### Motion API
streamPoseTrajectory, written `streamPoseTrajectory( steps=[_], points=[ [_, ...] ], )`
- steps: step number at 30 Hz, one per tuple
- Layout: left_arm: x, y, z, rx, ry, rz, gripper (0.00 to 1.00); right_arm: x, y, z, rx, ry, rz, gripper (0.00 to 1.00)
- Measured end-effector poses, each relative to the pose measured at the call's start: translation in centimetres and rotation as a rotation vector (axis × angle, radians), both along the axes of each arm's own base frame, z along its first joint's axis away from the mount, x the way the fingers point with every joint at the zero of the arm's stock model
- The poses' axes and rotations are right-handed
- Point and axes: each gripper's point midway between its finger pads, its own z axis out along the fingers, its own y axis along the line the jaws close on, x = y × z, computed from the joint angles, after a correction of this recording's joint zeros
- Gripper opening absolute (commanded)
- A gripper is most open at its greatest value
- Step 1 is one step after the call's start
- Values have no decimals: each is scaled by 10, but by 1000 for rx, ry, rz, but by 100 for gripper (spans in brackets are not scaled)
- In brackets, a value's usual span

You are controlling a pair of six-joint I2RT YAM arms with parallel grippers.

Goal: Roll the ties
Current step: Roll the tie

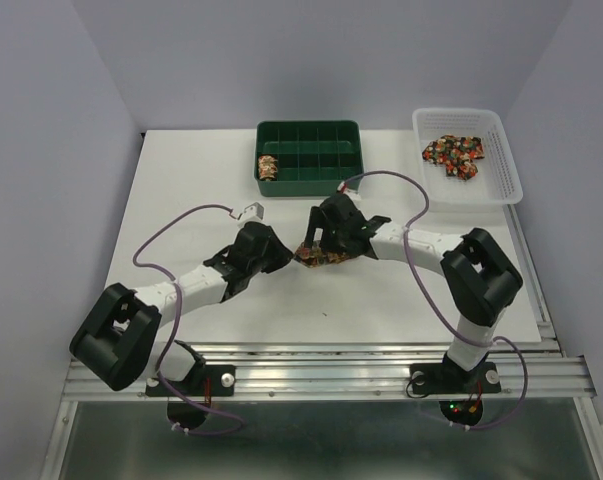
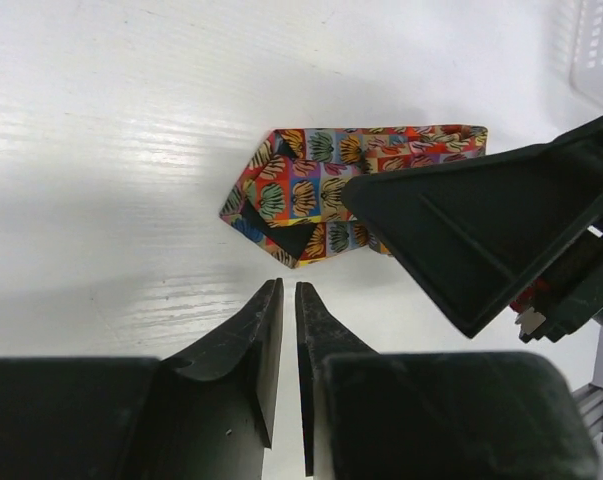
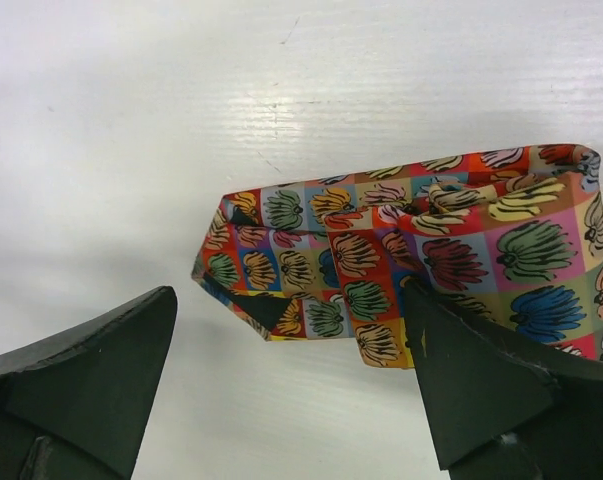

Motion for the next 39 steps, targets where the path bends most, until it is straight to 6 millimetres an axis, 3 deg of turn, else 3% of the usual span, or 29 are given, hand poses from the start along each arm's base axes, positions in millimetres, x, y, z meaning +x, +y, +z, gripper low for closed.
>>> streamPoseTrajectory(
  steps=[10,18,30,39],
  points=[
    [0,-29,0,-54,-8,-45,28,6,-2,10,279,37,-142,100],
    [13,-62,-2,-88,-21,-85,28,8,1,13,416,57,-196,100],
    [23,-93,-26,-101,16,-147,29,9,-5,17,511,68,-254,100],
    [28,-102,-38,-88,38,-157,28,11,-8,19,527,70,-269,100]
  ],
)
